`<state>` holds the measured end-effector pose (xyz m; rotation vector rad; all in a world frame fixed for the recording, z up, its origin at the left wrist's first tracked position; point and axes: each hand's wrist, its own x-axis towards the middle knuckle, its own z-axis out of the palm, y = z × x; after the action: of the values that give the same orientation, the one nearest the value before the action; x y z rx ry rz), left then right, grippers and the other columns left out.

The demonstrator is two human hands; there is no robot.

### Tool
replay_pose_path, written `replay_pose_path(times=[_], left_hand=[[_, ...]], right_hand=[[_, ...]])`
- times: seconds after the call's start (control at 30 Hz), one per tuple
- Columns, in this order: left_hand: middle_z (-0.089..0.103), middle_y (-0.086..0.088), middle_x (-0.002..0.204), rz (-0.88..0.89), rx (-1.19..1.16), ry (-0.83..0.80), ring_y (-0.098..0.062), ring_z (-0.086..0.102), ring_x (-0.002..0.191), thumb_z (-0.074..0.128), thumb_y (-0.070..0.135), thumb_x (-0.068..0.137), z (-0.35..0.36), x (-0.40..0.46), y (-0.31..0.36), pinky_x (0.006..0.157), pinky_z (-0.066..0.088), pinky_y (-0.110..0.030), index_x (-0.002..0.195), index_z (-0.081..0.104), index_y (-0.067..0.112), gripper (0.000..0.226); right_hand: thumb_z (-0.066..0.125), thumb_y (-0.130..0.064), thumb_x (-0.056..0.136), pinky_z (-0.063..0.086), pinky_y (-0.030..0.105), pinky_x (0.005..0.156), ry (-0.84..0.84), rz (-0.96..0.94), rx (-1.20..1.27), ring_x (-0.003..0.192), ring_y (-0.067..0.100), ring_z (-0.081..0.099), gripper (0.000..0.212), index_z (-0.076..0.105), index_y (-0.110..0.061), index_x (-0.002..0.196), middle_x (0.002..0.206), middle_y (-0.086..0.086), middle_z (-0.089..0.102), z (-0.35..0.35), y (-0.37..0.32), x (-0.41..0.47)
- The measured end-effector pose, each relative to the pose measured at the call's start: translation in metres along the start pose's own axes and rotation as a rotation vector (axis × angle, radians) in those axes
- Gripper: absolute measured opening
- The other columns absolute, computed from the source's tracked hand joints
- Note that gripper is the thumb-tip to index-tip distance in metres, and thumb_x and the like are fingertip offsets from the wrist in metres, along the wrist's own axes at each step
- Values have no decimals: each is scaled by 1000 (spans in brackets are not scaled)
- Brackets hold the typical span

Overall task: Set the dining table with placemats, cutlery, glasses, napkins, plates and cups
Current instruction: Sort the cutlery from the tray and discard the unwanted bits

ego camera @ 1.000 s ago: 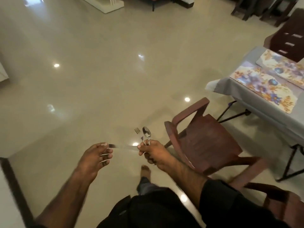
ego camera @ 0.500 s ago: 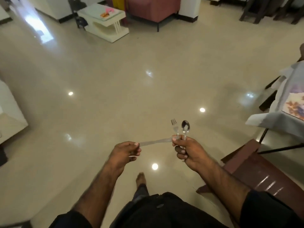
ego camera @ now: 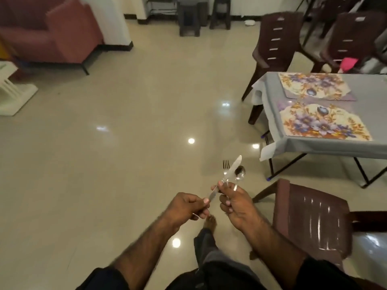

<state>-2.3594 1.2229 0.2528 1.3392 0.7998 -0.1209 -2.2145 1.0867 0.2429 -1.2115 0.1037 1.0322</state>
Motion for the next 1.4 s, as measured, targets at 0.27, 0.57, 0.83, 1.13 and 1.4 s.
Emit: replay_pose_path(times=[0.27,0.57,0.83,1.13,1.4], left_hand=[[78,-8,90,-137,15,95,-19,70,78,72,44,101,-74,139,86,69,53,-30,114,73,1,44],[75,-11,93,-30,-43,78,-21,69,78,75,34,100,-105,302,223,71,54,-33,107,74,5,31],[79,-9,95,150,178,-320,-20,70,80,75,23,100,-57,472,350,71,54,-32,116,75,10,20],[79,-14,86,109,437,-613,-21,71,74,70,6,101,37,594,420,66,53,-29,102,76,-2,10],[80,-16,89,-9,579,-626,-21,72,76,70,5,101,143,692,422,67,58,-29,105,75,-6,12]], right_hand=[[78,-29,93,20,24,42,153,-127,-198,50,11,29,29,68,-2,90,84,14,71,-3,-120,147],[88,-27,84,54,25,69,192,-217,-616,72,11,74,29,76,-1,86,80,7,79,11,-235,243],[93,-34,77,63,43,73,423,-155,-702,77,30,76,25,79,-13,75,75,6,78,-9,-295,312],[90,-29,81,53,35,62,678,-133,-477,62,27,66,21,79,-12,76,70,10,74,-58,-318,341],[86,2,81,48,17,63,769,-59,-344,59,0,59,12,76,-5,78,65,-7,70,-175,-323,389]])
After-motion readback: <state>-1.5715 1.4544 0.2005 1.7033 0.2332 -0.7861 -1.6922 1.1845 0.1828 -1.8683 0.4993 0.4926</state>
